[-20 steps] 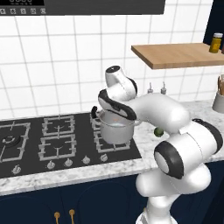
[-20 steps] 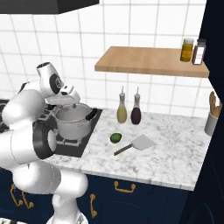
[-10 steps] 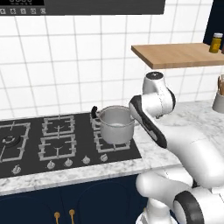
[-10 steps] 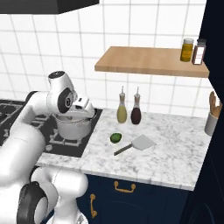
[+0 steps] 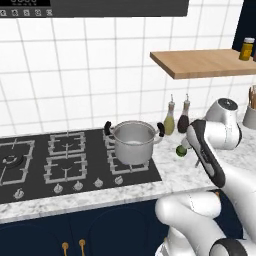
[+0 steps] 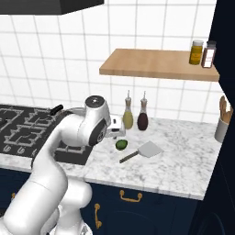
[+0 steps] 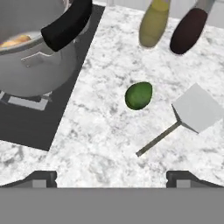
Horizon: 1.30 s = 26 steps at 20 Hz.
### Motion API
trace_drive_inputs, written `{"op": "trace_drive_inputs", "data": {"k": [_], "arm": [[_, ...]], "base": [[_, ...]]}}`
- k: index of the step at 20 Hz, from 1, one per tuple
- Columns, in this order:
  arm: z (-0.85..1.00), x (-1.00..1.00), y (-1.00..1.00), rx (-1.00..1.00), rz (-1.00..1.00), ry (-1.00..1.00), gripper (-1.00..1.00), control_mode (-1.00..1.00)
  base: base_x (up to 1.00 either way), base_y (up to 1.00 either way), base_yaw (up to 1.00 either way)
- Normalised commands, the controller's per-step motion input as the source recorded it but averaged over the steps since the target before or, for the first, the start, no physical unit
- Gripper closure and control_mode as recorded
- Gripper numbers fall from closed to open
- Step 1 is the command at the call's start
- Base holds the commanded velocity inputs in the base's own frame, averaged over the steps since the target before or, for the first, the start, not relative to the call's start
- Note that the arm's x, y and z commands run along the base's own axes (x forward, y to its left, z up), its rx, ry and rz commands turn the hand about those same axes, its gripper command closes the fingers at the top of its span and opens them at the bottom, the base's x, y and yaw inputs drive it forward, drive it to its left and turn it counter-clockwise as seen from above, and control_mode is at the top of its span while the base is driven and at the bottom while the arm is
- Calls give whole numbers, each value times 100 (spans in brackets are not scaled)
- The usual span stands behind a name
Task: Put the avocado and squash in the pot. Retrieve the spatula and lightly stir the vegetables in the pot.
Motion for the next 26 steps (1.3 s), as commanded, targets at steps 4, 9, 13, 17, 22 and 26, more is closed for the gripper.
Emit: {"op": "trace_drive_inputs", "data": {"k": [4,9,13,17,22,26], "arm": [[-20,84,-74,3,47,0,-100,-100],[-41,86,-35,1,34,-1,-100,-100],[-33,60,0,0,28,-1,-100,-100],[-42,21,0,0,35,-5,-100,-100],[-27,16,0,0,30,-8,-100,-100],[-24,26,0,0,23,-7,-100,-100]], "base": [[0,0,0],[0,0,0],[0,0,0],[0,0,0],[0,0,0],[0,0,0]]}}
